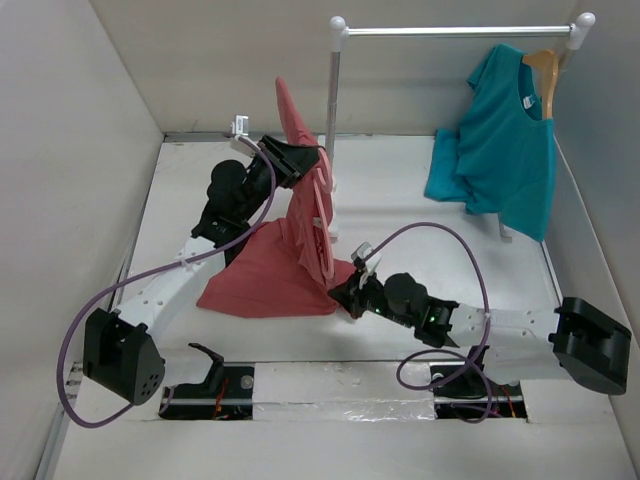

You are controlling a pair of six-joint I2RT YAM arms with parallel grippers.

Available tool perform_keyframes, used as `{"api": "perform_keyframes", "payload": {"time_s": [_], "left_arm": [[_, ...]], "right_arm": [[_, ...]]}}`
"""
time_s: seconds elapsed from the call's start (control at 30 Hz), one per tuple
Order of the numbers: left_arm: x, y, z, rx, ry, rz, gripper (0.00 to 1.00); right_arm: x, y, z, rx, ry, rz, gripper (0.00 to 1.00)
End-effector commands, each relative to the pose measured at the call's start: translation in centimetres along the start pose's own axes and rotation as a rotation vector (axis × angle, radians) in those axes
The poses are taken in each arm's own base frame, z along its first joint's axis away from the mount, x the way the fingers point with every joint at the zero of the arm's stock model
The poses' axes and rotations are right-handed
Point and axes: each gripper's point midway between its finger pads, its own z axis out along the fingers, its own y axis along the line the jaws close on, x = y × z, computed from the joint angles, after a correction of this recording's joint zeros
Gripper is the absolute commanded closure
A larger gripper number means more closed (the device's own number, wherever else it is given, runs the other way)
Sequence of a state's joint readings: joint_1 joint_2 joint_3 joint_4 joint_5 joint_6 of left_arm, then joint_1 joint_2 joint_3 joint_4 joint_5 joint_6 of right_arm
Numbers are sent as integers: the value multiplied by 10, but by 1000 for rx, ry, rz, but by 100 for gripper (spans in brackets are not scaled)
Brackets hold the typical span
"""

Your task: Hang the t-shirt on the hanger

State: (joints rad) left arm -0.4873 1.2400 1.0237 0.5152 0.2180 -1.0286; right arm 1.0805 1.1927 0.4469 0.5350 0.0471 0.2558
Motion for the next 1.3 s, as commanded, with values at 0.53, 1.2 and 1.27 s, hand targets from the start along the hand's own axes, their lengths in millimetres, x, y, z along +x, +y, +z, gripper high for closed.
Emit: {"api": "perform_keyframes", "payload": {"time_s": [0.53,1.2,1.27], "left_arm": [[-81,-49,16,286,-327,-188,100],[-60,-7,7,121,-365,41,100],[-34,-4,2,161,-269,20,100]], "right_arm": [[96,63,-47,-88,229,251,100],[-36,79,-96,-74,98,242,100],[-55,74,-101,-43,49,224,100]]}}
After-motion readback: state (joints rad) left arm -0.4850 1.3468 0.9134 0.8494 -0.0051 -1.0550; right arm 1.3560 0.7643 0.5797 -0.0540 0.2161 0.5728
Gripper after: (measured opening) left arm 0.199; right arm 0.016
